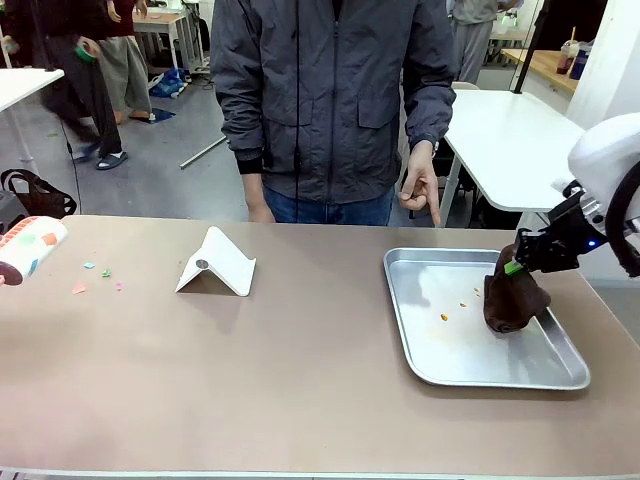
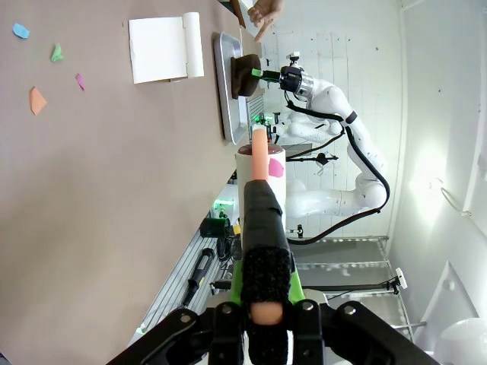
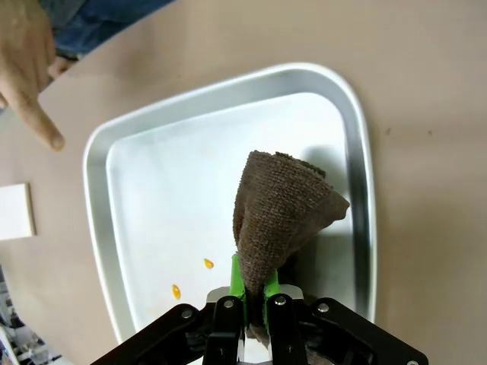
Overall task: Clean the surface of the table.
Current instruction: If a person points to the right, clean the right side of the table with your right hand, and if they point to the left, clean the left side with your left hand.
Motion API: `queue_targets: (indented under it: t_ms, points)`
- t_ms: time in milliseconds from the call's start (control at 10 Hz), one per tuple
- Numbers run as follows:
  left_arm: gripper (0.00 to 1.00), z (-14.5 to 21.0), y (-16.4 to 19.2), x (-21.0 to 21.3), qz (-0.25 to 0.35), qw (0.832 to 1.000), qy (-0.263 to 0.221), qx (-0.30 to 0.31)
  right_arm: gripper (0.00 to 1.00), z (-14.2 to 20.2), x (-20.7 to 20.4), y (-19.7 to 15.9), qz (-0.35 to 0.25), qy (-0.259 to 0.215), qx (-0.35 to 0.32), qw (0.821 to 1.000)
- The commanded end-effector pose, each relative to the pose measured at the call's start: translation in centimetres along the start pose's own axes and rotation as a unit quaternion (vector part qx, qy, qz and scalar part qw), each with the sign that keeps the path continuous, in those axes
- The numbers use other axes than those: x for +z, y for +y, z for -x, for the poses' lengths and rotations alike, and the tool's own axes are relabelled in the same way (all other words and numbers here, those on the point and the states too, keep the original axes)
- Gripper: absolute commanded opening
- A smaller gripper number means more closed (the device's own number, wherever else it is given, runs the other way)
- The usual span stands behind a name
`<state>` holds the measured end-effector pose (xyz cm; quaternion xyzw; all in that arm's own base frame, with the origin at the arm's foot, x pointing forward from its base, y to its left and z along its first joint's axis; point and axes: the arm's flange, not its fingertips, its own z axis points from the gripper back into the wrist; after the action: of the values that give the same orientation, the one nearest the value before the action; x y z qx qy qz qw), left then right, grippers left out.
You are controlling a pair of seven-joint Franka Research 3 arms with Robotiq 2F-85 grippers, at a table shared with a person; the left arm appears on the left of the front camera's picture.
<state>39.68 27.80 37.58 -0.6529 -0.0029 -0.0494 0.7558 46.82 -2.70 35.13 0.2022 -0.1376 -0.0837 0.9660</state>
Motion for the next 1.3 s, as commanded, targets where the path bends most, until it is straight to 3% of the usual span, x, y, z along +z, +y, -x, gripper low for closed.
queue_targets:
  t_ms: [0,500,1200]
  points:
    - [0.00,0.2,-0.5,-0.2,0.002,1.000,0.002,-0.008,0.00,-1.1,-1.6,0.4,-0.010,0.010,-0.009,1.000]
    - [0.00,0.2,-0.5,-0.2,0.002,1.000,0.002,-0.008,0.00,-0.5,-8.5,1.6,-0.079,0.087,-0.038,0.992]
    - [0.00,0.2,-0.5,-0.2,0.002,1.000,0.002,-0.008,0.00,3.2,-11.7,6.7,-0.155,0.113,-0.125,0.973]
